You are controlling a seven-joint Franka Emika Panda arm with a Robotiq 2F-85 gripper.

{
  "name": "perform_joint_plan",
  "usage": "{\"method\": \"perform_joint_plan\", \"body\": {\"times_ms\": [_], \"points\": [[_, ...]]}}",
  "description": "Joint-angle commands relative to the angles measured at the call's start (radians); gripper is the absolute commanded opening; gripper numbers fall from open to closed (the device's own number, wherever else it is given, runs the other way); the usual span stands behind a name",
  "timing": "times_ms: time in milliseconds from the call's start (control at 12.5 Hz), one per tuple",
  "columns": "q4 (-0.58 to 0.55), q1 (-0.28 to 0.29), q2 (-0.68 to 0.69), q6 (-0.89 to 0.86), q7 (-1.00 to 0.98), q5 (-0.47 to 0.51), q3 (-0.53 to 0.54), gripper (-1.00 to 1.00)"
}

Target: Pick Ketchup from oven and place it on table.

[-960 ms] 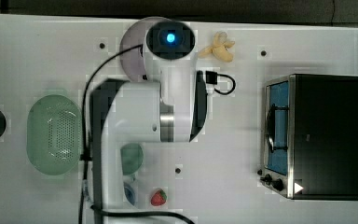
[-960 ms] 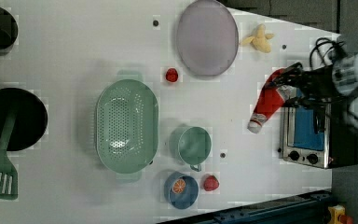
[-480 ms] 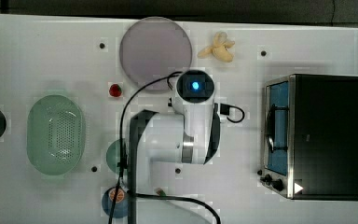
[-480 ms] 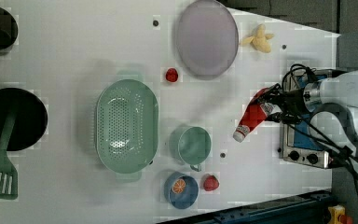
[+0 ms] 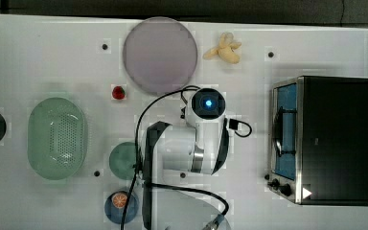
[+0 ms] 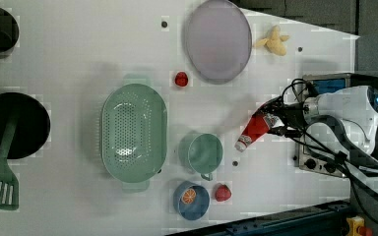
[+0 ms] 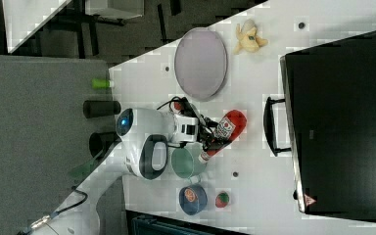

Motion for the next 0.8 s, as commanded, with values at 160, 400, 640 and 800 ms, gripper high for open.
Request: {"method": "perform_joint_plan", "body": {"times_ms": [160,400,640,800], "points": [[0.041,0.021,-0.066,0.044,0.049,-0.015,-0.015,1.00],[0.085,0.024,-0.188,-0.014,0.049,-0.016,-0.014,1.00],[0.166,0.024,-0.309,-0.183,0.049,-0.017,-0.015,1.00],[0.248,0.024,-0.363,-0.291,0.049,-0.017,-0.015,1.00]]}}
